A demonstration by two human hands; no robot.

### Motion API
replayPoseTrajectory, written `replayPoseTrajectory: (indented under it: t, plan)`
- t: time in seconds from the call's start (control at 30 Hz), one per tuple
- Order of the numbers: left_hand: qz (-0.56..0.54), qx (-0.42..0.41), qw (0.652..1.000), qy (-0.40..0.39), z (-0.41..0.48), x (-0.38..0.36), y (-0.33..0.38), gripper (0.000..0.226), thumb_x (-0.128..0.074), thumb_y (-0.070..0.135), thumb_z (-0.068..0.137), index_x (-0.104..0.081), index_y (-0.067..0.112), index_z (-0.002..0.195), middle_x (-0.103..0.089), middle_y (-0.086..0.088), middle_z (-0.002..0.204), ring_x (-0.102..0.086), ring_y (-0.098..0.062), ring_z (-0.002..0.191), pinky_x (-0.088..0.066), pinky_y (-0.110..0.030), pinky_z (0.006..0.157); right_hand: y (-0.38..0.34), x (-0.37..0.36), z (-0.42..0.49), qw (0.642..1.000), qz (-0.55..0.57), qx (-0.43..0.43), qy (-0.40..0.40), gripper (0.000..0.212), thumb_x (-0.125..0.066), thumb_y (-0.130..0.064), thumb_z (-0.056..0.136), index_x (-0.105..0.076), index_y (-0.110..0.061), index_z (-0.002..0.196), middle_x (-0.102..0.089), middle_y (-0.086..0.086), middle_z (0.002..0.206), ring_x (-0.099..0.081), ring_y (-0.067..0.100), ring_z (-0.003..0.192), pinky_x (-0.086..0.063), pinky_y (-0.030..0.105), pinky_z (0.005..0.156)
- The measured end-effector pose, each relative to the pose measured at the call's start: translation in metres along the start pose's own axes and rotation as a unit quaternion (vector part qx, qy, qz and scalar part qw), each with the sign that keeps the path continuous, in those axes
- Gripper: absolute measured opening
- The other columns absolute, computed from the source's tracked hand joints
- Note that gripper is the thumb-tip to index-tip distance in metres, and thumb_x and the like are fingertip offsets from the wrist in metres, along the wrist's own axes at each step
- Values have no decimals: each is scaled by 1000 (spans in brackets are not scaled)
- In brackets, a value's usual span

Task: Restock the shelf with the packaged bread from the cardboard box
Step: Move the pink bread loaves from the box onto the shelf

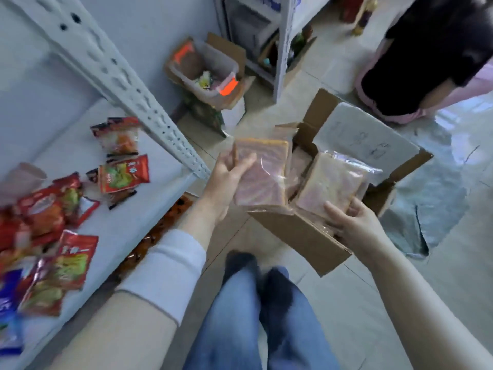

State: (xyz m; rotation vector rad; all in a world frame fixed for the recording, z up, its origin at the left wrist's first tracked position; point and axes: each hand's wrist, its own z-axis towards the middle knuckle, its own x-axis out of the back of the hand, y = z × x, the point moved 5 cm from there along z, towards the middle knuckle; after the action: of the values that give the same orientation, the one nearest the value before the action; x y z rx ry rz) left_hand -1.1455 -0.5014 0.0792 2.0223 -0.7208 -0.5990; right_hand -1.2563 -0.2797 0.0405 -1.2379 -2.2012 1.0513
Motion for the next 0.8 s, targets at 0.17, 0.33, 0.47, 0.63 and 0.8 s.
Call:
replayPoseTrajectory:
  t: [0.17,0.33,0.47,0.63,0.8]
  plan:
    - [-51,-180,978,96,-113,120,124,14,-65,23,82,-61,22,96,-71,6,90,-67,-11,88,-54,-32,79,-88,-128,-92,983,-42,91,-157,54,-71,-26,66,-58,-13,116,-70,11,108,-68,27,97,-54,39,86]
    - [-9,-310,933,182,-250,263,213,26,-72,27,71,-59,21,92,-64,2,93,-63,-9,84,-55,-25,77,-128,-275,-186,947,-87,178,-252,44,-72,-12,65,-62,-2,106,-71,13,97,-69,19,80,-57,27,73]
    - [29,-336,902,271,-351,391,228,25,-73,30,70,-60,25,91,-67,5,94,-64,-10,90,-53,-29,85,-129,-404,-258,916,-116,235,-305,43,-74,-14,64,-63,3,102,-73,14,92,-71,18,77,-56,20,62]
    - [38,-321,848,419,-417,545,203,16,-68,16,79,-57,21,90,-64,-1,92,-59,-16,85,-48,-35,82,-104,-563,-313,880,-169,262,-359,36,-75,-8,71,-61,7,101,-71,15,94,-66,24,83,-53,26,74]
    - [-42,-317,800,508,-412,665,200,35,-66,10,83,-47,10,112,-61,-7,101,-59,-17,85,-50,-33,82,-93,-705,-331,859,-208,316,-344,19,-76,-5,71,-59,-8,79,-52,-1,65,-46,0,52,-37,9,49]
